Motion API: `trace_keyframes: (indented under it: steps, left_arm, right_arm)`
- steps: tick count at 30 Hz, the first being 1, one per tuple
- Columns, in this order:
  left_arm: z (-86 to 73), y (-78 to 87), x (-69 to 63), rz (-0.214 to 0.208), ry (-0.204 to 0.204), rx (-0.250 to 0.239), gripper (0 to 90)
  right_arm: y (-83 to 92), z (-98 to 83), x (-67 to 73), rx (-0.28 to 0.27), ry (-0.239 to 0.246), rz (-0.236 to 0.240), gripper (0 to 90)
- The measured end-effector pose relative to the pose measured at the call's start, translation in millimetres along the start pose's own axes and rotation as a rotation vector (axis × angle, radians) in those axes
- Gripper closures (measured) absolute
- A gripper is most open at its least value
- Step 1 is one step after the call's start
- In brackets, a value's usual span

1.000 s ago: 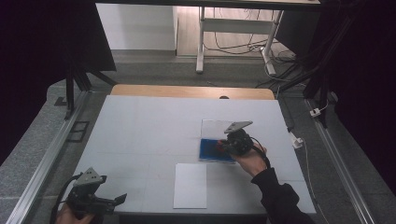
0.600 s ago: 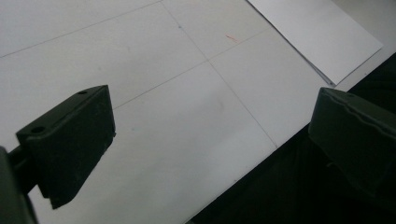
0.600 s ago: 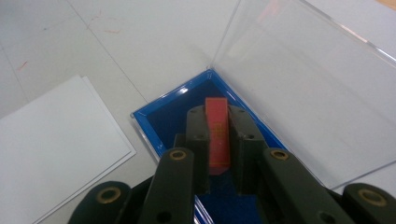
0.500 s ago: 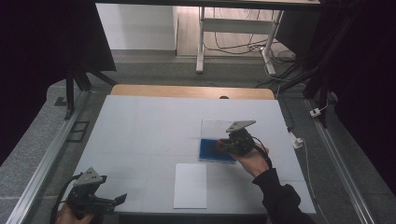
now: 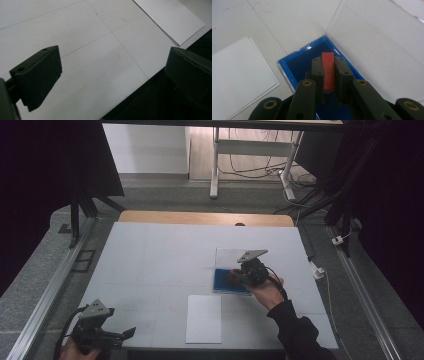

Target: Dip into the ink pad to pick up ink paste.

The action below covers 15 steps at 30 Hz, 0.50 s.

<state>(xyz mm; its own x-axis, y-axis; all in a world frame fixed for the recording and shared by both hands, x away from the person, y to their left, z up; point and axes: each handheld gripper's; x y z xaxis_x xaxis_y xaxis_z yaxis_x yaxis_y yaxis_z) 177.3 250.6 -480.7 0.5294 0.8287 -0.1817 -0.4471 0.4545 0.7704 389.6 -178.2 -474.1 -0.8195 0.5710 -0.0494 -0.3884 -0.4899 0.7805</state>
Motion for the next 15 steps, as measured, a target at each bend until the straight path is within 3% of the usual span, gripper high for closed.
trace_keyframes:
  steps: [15]
  left_arm:
    - [0.2,-0.3,0.2,-0.001,-0.001,0.004,1.8]
  right_arm:
    - [-10.3,-4.1,-0.8,0.039,0.004,-0.024,80.2]
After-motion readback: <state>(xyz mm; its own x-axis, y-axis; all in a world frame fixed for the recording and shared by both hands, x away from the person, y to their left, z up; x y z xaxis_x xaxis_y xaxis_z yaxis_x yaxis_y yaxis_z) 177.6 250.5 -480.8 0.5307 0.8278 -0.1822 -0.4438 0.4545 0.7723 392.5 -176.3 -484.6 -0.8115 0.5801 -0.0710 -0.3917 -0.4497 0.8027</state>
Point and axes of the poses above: each handheld gripper's, and its own axes: y roughly backward along the jaws, z roughly out of its top, x roughly to its left, and after that the axes turned 4 degrees about x, right-handed
